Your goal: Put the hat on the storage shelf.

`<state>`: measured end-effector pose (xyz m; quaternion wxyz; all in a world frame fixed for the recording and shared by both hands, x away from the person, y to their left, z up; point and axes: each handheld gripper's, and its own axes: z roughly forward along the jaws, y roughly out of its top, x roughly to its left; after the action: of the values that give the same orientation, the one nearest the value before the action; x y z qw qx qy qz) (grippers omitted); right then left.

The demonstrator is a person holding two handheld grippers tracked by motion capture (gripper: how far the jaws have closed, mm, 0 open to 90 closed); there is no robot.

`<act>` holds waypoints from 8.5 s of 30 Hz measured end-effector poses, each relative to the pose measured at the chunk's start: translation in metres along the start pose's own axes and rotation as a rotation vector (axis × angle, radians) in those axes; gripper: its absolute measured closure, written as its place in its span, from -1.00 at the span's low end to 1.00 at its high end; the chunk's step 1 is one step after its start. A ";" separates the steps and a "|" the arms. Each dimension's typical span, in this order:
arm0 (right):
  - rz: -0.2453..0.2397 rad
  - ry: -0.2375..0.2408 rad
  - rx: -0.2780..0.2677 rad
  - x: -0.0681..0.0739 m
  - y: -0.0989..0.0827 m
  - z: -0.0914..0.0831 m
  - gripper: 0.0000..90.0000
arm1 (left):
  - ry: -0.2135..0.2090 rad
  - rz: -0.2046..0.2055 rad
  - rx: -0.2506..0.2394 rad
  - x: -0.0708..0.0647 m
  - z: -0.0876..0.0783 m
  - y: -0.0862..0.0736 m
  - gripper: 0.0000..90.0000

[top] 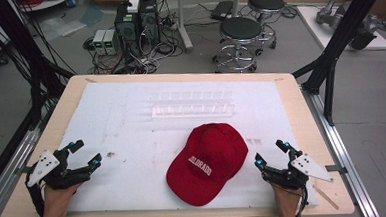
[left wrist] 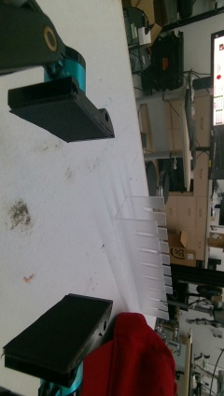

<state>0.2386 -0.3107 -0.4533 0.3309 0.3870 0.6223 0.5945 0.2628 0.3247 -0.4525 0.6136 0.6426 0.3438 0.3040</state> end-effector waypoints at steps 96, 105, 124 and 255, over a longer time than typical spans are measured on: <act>0.072 0.384 0.480 0.012 0.033 0.091 0.78 | 0.028 0.027 0.041 -0.003 0.004 0.001 -0.66; 0.042 0.358 0.428 0.025 0.040 0.085 0.91 | 0.022 0.031 0.041 -0.003 0.004 0.001 -0.66; 0.067 0.375 0.307 0.042 0.067 0.074 0.93 | 0.030 0.047 0.071 -0.005 0.007 0.002 -0.65; -0.066 0.467 0.135 0.168 0.167 0.116 0.09 | -0.607 0.133 0.122 -0.128 0.144 0.137 0.78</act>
<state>0.2735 -0.1083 -0.2878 0.1708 0.2398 0.7326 0.6137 0.3154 0.1359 -0.3208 0.6273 0.7606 0.1197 0.1166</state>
